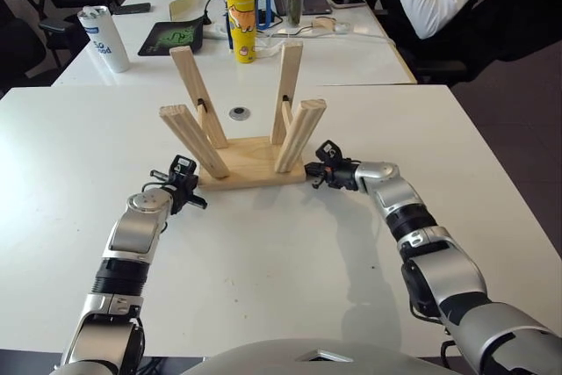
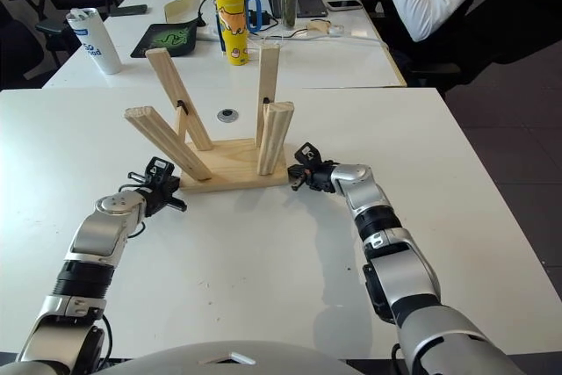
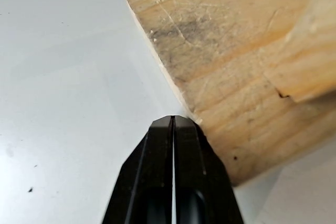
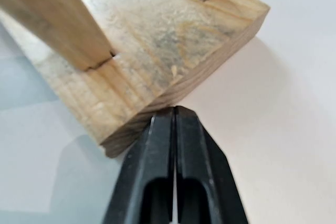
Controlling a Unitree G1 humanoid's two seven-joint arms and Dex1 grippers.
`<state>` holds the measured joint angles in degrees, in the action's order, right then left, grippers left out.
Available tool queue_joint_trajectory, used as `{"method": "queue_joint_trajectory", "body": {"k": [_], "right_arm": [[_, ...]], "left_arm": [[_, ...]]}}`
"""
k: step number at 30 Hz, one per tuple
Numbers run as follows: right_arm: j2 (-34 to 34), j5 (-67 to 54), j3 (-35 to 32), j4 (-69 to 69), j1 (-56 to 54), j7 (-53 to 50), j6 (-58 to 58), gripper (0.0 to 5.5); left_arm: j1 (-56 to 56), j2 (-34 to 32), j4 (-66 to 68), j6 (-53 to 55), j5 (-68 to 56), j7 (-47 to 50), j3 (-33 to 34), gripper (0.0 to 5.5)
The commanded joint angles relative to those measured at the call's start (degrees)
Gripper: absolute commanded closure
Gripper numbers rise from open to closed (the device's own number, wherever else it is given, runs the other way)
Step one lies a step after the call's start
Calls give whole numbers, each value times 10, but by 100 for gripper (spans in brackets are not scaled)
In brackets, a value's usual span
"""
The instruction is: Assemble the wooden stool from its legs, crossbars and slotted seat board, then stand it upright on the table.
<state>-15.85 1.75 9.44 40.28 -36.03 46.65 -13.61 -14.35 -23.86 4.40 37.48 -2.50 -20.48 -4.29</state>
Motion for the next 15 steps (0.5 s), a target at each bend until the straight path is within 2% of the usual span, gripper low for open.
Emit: {"method": "queue_joint_trajectory", "body": {"k": [1, 6, 15], "right_arm": [[-3, -86, 28, -291, 62, 89, -96, 550], [-13, -138, 1, -450, 85, 75, -198, 550], [-11, -186, -72, -525, 42, 32, -287, 550]], "left_arm": [[-7, 45, -126, 44, -40, -47, -61, 546], [-58, 46, -222, 104, -75, -49, -28, 546], [-107, 61, -301, 181, -115, -46, 34, 546]]}}
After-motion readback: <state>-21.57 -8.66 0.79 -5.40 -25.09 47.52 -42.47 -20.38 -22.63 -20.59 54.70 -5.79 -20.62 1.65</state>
